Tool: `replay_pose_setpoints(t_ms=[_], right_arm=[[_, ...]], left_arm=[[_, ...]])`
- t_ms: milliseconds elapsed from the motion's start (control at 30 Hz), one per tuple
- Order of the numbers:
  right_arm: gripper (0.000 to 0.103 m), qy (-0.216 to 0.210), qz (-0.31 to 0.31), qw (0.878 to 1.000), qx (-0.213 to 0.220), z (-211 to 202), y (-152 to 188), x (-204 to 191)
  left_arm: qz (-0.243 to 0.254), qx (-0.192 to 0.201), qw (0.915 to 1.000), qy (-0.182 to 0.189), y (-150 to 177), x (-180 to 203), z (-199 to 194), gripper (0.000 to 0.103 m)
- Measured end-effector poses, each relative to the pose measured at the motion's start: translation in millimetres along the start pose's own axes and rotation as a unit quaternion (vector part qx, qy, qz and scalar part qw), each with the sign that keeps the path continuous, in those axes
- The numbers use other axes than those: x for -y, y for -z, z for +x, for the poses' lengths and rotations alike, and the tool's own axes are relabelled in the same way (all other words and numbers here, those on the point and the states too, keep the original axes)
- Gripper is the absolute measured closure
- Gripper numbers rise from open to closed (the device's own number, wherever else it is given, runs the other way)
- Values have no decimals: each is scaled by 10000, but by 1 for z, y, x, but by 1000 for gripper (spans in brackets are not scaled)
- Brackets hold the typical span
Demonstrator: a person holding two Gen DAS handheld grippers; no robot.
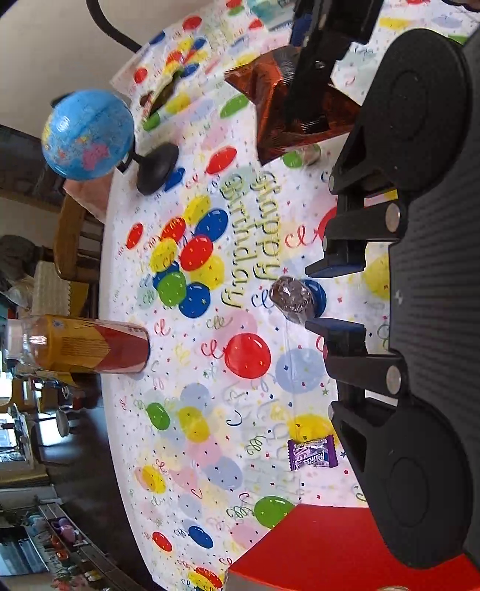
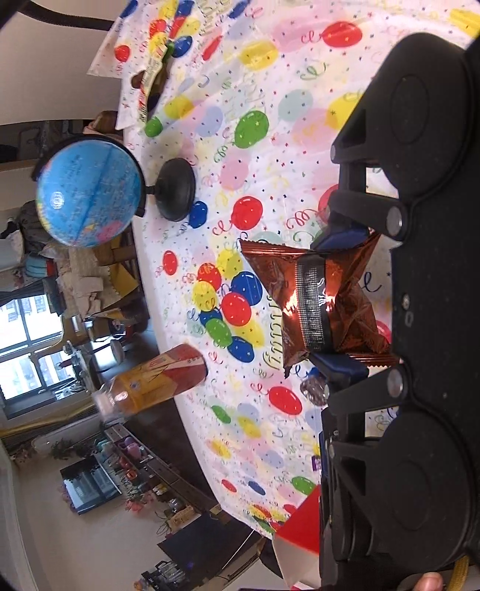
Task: Organize snacks
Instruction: 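Grasp the foil chocolate ball with left tool while right tool grasps copper chip bag, then carry the chocolate ball and chip bag into the box and open both tools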
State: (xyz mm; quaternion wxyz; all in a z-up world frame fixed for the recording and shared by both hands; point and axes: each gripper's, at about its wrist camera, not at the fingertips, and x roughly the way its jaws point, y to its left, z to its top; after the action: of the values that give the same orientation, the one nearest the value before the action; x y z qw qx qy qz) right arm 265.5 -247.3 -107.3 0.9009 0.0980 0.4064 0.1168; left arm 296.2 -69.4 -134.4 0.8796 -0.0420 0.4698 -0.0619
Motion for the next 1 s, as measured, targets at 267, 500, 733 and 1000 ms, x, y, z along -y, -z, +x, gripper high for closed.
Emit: replay_pose_setpoints(t_ms=[267,500,733,1000], right_arm=[[48,-62,180,9998,63,-18,14,3],[48,-61,302,9995,33,-18,19,16],[48,9,360,9993,-62,-9,21,31],[48,20,391,9992,-120,-1,21,40]], left_arm=[[41,-75,9997,225,0,2,5,72],[42,-158,9999,54,-1,9,31,39],[76,-171,9996,-193,-6,13,60,41],[-3,-212,9995,-251,-9,12,73,66]])
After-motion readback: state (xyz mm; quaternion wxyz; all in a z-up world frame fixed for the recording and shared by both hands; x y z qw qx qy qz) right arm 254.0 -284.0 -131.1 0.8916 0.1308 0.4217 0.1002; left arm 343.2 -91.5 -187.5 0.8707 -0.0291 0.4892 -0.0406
